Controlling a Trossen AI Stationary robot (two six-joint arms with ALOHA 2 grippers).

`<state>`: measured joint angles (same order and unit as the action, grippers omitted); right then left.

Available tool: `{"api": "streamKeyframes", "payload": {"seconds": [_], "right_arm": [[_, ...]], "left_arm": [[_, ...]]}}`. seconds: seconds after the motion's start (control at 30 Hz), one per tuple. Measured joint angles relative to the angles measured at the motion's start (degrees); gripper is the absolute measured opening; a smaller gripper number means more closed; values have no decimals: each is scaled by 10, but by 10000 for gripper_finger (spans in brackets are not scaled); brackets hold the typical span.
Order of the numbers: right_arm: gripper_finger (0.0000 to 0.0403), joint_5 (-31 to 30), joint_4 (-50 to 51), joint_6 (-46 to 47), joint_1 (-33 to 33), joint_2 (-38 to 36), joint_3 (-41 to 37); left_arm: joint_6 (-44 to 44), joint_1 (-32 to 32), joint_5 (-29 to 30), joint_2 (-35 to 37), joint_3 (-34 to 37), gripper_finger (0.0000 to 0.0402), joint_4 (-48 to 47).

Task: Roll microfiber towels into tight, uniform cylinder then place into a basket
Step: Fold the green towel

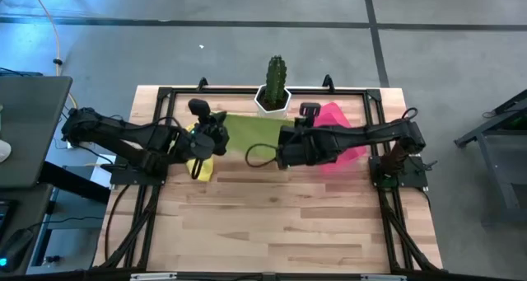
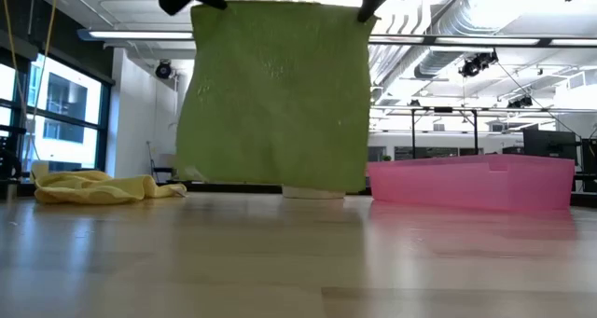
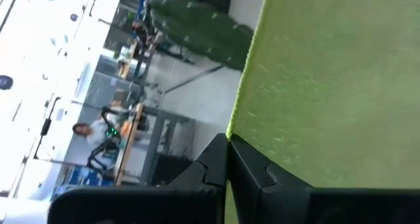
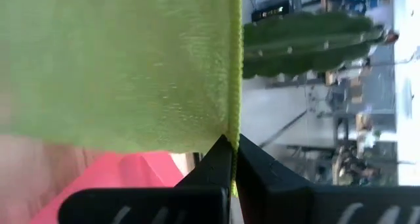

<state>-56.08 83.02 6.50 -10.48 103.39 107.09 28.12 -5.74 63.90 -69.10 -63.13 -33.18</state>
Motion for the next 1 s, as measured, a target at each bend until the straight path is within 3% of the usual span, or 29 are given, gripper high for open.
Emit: {"api": "streamKeyframes", "payload": {"seconds": [0.1,0.2,0.37,0.53,0.67,0.8,1.0], "right_arm": [[0,57,0,52,3,0,0],[0,129,-8,112,-7,0,-9],[0,231,-100,140,-51,0,-121],[0,266,-229,172,-105,1,-239],[0,341,-320,209,-139,1,-294],[0,416,-398,215,-159,1,-326],[0,426,-413,167,-160,1,-330]], "left_arm": [[-35,4,-47,-1,0,1,0],[-117,-8,-148,-5,0,1,-17],[-260,-56,-296,-32,38,1,-51],[-324,-123,-327,-98,90,0,-52],[-314,-168,-400,-163,95,0,-32],[-323,-194,-464,-214,93,0,32],[-289,-199,-471,-247,49,1,36]]}}
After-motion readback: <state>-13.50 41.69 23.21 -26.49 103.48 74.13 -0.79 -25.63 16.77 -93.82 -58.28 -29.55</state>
